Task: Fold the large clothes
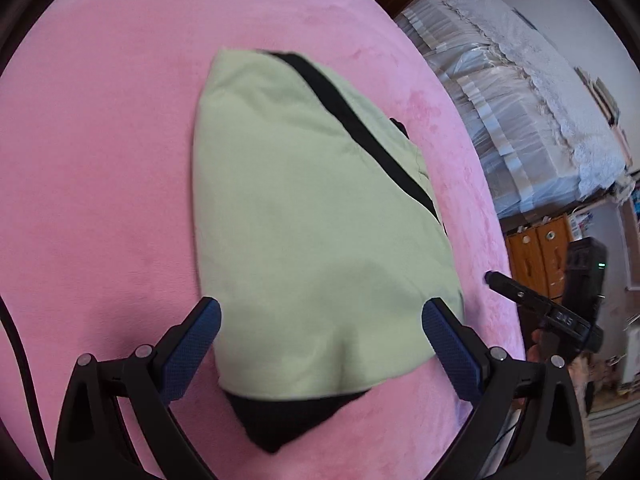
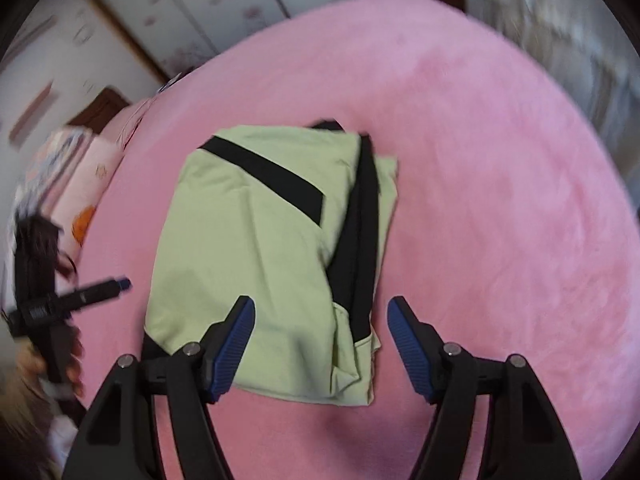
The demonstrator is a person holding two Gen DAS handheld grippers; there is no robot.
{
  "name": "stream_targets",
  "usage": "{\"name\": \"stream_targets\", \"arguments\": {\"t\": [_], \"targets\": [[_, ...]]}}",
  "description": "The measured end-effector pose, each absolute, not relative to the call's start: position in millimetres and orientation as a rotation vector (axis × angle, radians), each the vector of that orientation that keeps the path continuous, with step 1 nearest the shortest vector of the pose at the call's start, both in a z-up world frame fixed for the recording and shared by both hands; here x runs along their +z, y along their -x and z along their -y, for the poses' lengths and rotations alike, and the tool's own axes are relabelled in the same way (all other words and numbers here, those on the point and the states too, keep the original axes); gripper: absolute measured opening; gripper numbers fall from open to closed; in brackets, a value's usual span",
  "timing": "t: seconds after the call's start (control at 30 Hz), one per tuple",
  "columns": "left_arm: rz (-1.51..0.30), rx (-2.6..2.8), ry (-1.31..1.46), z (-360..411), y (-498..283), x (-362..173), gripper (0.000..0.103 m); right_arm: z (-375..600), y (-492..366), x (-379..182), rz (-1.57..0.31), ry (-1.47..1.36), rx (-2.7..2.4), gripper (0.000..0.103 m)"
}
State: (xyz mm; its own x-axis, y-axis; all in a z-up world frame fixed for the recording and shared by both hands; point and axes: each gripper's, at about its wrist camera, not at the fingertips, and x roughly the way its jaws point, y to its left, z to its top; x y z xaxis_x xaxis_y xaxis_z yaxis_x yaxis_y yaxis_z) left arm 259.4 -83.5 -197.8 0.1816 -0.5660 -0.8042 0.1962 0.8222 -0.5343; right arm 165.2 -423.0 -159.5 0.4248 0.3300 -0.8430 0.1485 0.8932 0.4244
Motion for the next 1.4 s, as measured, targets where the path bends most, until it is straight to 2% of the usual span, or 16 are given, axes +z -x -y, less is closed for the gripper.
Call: {"name": "stream_targets", "arguments": {"t": [0.17, 0.23, 0.5, 0.97, 1.0, 1.03, 1.07, 1.1, 1.13, 1.17, 1.2, 1.27, 1.37, 1.4], "targets": [[-1.258, -0.567, 0.402, 75.3, -277.4, -222.8, 0.102, 447.0, -187.5, -198.2, -1.16, -0.672, 0.16, 0.071], [-1.244, -0.578, 0.421, 71.7, -282.8, -226.3, 0.103, 449.7, -194.6, -210.3, -1.178, -0.713, 0.176, 0.082], [-1.239, -0.55, 0.437, 62.8, -295.5, -239.1, 0.103, 440.4, -221.3, -238.7, -1.182, -0.849, 0.328, 0.083], [-1.323, -0.555, 0.425, 82.3, -308.8, -275.1, 0.102, 390.5, -248.6, -251.9, -1.3, -0.639, 0.322, 0.086], [-1.328, -0.536, 0.403, 88.0, -309.5, -274.8, 0.102, 389.6, -246.2, -249.9, -1.297, -0.583, 0.308, 0.081], [-1.33, -0.517, 0.373, 92.8, -308.7, -273.4, 0.096, 386.0, -241.9, -245.1, -1.295, -0.523, 0.292, 0.072], [-1.326, -0.508, 0.348, 97.0, -307.4, -271.7, 0.086, 382.7, -240.2, -241.1, -1.286, -0.476, 0.282, 0.068], [-1.323, -0.494, 0.315, 102.2, -306.2, -268.6, 0.084, 381.0, -236.0, -238.1, -1.276, -0.447, 0.277, 0.056], [-1.319, -0.48, 0.3, 106.1, -305.4, -265.3, 0.078, 380.0, -234.4, -235.6, -1.268, -0.436, 0.275, 0.046], [-1.314, -0.468, 0.286, 109.5, -304.2, -262.5, 0.071, 380.4, -233.2, -233.1, -1.256, -0.442, 0.278, 0.04], [-1.304, -0.452, 0.26, 114.1, -302.2, -257.6, 0.068, 381.1, -231.6, -230.1, -1.243, -0.456, 0.286, 0.027], [-1.274, -0.435, 0.205, 123.2, -297.6, -248.3, 0.054, 377.4, -227.5, -221.3, -1.214, -0.43, 0.276, 0.02], [-1.22, -0.438, 0.133, 135.6, -287.5, -226.4, 0.042, 356.8, -218.6, -201.5, -1.169, -0.328, 0.251, 0.014], [-1.209, -0.441, 0.13, 134.9, -284.9, -218.8, 0.04, 353.1, -215.2, -195.9, -1.156, -0.312, 0.247, 0.013]]}}
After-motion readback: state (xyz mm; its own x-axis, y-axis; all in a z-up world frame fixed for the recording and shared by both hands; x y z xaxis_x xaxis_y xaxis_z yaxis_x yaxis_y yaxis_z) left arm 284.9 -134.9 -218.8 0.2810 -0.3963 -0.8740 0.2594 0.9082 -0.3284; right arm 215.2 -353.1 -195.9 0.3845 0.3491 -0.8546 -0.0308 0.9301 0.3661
